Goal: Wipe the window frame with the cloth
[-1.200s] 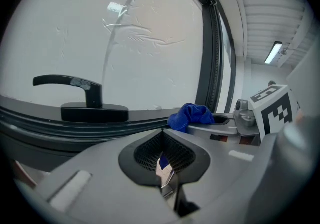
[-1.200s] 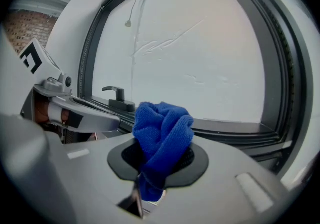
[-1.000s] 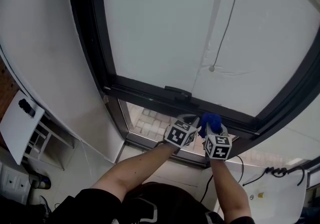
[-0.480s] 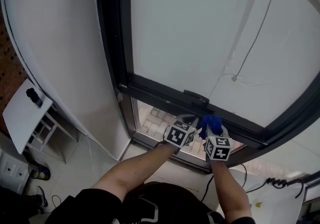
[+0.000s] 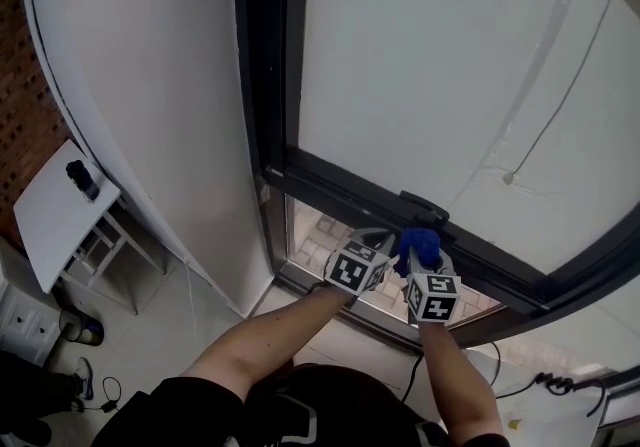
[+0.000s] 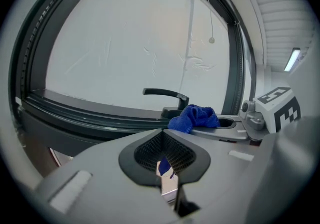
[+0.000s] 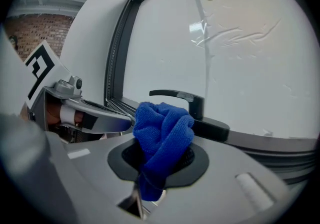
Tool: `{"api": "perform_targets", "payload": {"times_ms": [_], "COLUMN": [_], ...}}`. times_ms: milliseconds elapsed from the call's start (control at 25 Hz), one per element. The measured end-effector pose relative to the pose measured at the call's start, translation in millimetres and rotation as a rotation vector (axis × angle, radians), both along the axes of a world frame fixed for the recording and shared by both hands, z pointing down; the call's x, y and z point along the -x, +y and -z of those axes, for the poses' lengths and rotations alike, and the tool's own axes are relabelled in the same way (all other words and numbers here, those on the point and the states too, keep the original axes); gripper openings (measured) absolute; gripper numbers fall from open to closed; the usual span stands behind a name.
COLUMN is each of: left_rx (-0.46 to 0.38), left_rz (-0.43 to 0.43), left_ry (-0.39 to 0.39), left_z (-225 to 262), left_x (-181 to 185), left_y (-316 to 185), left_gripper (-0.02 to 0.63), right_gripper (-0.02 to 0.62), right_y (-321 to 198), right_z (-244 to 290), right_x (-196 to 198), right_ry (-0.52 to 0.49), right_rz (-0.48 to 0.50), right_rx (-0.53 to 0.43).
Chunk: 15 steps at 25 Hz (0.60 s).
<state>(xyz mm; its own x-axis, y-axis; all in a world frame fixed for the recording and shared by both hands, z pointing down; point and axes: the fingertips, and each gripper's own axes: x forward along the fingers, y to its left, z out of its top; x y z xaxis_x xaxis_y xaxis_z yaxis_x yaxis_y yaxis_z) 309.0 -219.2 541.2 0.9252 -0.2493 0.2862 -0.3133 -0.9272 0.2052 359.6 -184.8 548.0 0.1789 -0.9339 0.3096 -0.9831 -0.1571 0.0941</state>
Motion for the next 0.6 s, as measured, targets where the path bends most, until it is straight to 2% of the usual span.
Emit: {"api": "perform_targets", "payload": {"times_ms": [600], "left_rx": [-0.010], "left_rz": [0.129], "left_ry": [-0.006], "left_z": [-7], "left_x": [65], "left_y": [-68], "left_gripper": [-0.008], "right_gripper": [0.075], "right_y": [-69], "right_z": [1], "right_x": [66], "right_ry": [0.022], "right_rz": [0.114], "right_rx": [-0.004]}}
